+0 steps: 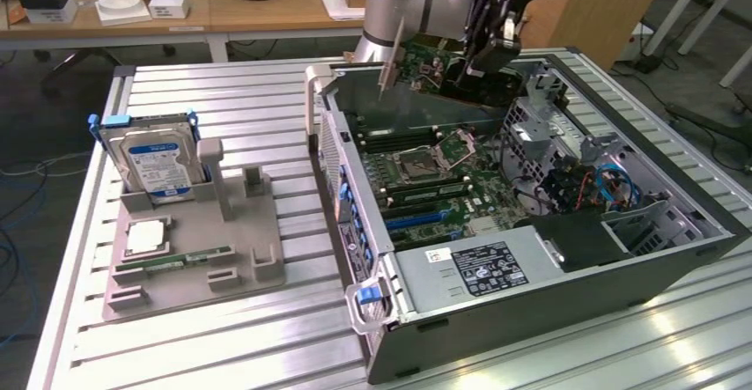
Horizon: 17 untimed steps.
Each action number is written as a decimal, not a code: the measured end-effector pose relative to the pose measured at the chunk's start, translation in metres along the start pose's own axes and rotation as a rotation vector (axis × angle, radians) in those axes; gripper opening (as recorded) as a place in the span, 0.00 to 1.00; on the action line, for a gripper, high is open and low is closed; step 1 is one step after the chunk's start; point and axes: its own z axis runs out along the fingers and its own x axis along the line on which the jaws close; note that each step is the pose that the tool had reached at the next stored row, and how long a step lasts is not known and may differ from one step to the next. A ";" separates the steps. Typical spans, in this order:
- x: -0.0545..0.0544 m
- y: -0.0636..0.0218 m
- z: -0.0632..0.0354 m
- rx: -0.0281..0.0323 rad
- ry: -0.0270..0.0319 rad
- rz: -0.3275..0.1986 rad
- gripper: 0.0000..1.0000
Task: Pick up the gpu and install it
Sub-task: 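Insert the gpu into the slot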
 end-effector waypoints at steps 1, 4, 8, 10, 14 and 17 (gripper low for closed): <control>0.000 0.0000 0.0001 -0.0042 0.0002 -0.034 0.27; 0.000 0.0000 0.0001 -0.0117 0.0015 -0.096 0.27; 0.000 0.0000 0.0001 -0.0148 0.0020 -0.121 0.27; 0.000 -0.0001 0.0001 -0.0165 0.0024 -0.135 0.27; 0.000 -0.0001 0.0002 -0.0188 0.0047 -0.166 0.27; 0.000 -0.0001 0.0003 -0.0064 0.0046 -0.200 0.27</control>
